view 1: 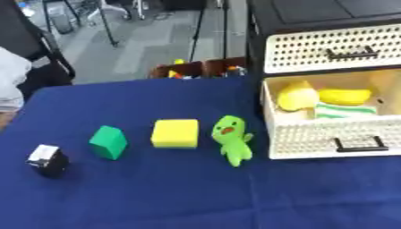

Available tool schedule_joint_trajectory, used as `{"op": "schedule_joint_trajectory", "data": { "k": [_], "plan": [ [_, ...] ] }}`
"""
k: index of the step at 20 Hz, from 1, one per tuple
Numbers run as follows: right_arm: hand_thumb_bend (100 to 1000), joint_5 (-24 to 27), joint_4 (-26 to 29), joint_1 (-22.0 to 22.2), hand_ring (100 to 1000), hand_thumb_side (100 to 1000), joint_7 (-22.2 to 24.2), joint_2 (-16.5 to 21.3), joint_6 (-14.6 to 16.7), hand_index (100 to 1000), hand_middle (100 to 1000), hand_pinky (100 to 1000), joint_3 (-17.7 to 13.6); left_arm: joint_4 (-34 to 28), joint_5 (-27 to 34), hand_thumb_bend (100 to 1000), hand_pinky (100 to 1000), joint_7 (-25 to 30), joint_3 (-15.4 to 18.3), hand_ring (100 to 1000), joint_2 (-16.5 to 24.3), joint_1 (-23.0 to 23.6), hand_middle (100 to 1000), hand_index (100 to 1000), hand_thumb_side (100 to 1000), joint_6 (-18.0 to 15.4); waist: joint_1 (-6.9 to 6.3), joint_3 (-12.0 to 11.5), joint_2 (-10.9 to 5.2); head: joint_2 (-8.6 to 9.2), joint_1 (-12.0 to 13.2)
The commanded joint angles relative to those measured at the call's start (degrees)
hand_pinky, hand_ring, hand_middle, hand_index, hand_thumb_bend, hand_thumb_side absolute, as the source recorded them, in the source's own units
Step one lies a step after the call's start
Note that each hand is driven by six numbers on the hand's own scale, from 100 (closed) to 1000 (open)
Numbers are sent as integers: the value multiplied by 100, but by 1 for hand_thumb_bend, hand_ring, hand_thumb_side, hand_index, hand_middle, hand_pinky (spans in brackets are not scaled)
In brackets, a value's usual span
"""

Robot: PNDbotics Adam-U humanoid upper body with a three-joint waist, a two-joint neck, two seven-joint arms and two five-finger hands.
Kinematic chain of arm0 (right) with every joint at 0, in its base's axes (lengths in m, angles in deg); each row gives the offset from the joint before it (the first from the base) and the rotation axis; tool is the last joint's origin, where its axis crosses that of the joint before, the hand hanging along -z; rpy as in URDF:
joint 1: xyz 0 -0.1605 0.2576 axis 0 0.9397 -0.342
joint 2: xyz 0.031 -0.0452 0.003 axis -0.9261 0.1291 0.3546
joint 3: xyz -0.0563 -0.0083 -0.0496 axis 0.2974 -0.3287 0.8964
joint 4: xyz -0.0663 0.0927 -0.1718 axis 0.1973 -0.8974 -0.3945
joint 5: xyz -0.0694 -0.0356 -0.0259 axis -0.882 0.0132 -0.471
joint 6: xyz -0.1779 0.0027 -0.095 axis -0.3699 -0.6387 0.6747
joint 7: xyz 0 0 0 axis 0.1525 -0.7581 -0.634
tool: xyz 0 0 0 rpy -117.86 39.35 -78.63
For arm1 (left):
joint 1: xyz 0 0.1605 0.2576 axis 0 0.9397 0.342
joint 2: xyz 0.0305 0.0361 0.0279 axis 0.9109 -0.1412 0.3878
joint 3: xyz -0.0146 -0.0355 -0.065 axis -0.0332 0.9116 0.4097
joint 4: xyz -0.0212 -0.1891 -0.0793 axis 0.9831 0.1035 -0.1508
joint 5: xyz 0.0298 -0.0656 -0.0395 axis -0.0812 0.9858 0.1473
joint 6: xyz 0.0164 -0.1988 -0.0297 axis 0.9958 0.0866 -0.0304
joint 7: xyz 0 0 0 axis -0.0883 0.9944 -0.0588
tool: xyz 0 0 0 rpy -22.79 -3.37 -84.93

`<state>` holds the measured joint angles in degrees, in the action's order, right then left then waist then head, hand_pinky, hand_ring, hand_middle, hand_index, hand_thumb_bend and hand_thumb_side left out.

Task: Pick up objects from table and place into drawer.

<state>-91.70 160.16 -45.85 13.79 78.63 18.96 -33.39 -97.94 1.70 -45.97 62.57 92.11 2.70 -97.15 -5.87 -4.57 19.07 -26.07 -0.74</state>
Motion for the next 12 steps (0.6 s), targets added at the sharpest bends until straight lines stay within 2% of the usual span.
{"op": "schedule_joint_trajectory", "data": {
  "k": [1,5,9,12],
  "plan": [
    [120,-247,89,29,584,983,-375,239,344,853,506,446,-61,-74,-59,241,472,-38,58,550,291,9,647,868,862,49,32,15,-120,21,75],
    [100,-607,89,210,653,1000,-810,160,817,849,582,527,-69,-74,-108,249,470,-105,82,556,438,78,651,869,865,161,3,32,-117,28,168],
    [100,-800,89,375,734,1000,-862,42,1314,859,688,597,-141,-74,-183,265,469,-189,124,568,657,165,664,879,870,334,-21,61,-130,14,255],
    [100,-726,89,437,784,1000,-865,-38,1699,861,751,651,-256,-74,-224,286,464,-209,136,576,847,243,675,886,874,525,-39,99,-147,-1,262]
  ]
}}
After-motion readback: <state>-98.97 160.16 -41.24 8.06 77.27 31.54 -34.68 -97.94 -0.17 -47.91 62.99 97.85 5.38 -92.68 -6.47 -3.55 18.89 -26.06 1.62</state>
